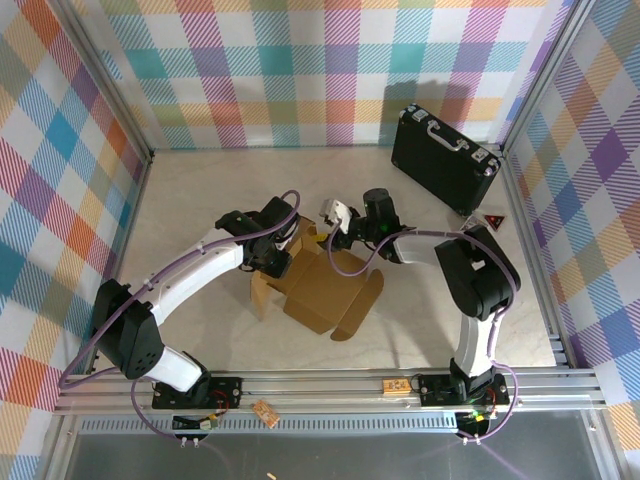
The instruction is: Fold the paper box
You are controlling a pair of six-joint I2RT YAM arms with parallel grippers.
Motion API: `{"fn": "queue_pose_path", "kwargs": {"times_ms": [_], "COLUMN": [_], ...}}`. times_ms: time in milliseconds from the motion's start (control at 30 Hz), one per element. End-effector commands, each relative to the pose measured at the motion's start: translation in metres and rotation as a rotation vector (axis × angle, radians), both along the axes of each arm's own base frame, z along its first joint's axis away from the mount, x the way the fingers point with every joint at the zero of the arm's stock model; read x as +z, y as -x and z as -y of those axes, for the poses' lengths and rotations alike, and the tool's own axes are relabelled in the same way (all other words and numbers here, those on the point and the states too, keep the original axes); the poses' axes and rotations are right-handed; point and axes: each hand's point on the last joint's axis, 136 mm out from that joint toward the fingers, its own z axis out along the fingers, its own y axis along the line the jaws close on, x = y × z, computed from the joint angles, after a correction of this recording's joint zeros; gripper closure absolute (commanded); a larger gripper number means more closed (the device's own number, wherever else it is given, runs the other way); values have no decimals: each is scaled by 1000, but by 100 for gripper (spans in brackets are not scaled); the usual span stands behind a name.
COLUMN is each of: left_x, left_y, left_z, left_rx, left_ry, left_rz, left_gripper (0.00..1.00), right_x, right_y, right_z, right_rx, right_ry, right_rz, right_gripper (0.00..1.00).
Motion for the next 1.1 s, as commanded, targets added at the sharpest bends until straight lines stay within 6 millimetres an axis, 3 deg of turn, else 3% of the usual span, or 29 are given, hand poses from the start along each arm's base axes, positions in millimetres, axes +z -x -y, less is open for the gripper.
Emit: {"fn": "queue_pose_path", "kwargs": {"times_ms": [0,167,333,533,733,1067], "left_x": [-17,-18,-18,-16,-17,-17], "left_y": [25,27,26,25,25,26], "left_z": [-5,-8,-6,-8,-8,-7], "left_rx": [-16,-13,-15,-11,-11,-15], "left_ry": [-32,-35,-34,-35,-29,-30], "left_rz": [-115,-110,-113,-99,-98,-98], "left_gripper": [62,62,62,62,62,62], "right_x": [18,35,40,51,57,73], "right_y": [15,16,30,25,15,-1], "right_z": [7,31,58,85,79,32], "right_rx": [20,-117,-237,-424,-458,-299], "right_ry": [-26,-85,-137,-257,-312,-431], "right_rz": [-10,-90,-262,-459,-652,-911], "right_gripper": [35,35,35,35,37,41]}}
